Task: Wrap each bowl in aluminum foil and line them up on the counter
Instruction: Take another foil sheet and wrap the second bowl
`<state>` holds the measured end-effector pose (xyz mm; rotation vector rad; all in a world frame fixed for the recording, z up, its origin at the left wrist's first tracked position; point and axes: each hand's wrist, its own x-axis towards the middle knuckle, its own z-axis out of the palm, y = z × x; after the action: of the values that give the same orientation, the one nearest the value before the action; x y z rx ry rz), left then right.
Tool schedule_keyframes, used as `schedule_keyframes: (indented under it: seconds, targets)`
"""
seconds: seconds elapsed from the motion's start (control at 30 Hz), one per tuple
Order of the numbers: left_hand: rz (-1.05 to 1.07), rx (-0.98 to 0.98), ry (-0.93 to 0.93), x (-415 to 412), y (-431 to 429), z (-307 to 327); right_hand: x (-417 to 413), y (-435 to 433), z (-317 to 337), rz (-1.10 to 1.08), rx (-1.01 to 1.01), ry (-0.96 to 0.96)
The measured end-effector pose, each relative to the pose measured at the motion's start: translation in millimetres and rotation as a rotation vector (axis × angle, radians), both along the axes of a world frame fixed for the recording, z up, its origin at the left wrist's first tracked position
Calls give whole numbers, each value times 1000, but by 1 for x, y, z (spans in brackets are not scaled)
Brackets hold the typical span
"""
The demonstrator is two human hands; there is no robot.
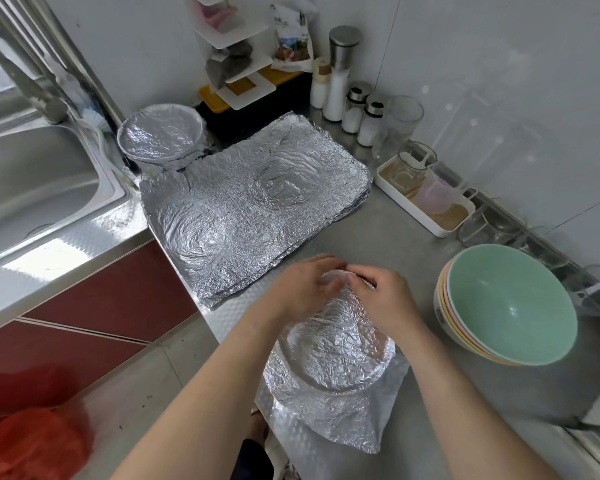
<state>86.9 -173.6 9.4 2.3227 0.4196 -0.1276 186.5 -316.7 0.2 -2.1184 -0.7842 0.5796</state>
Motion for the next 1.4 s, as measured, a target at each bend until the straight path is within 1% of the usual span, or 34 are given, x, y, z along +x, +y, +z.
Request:
schedule_keyframes:
  seconds: [0.1,0.2,0.37,0.57,0.8,0.97,1.07,1.13,1.27,1.4]
  targets:
    - [-27,-25,20,4,7,-1,2,-2,3,-5,7,-2]
    - [38,-53,58,3,13,-6,1,-3,3,6,-9,-20]
    - [83,41,-97,-5,11,-10,-4,-3,0,5,-16,-60]
    - [111,76,-144,-11,13,-14,-4,-1,-2,6,-24,-108]
    - [249,-3,-148,-15,6,-16,-6,1,-3,-3,-26,-98]
    - [232,-97,-103,-20,3,-9,-4,3,-3,31,-34,-97]
    - [228,-67,-114,-28,-1,-12,-3,8,-2,87,-45,-77]
    - [292,-33,-119,-35,-2,-15,-5,15,2,145,-60,-80]
    - [474,12,-111,-56,-6,-13,-13,41,13,320,-95,-150]
    - [733,29,-132,-84,-21,-8,-32,77,19,537,-159,-334]
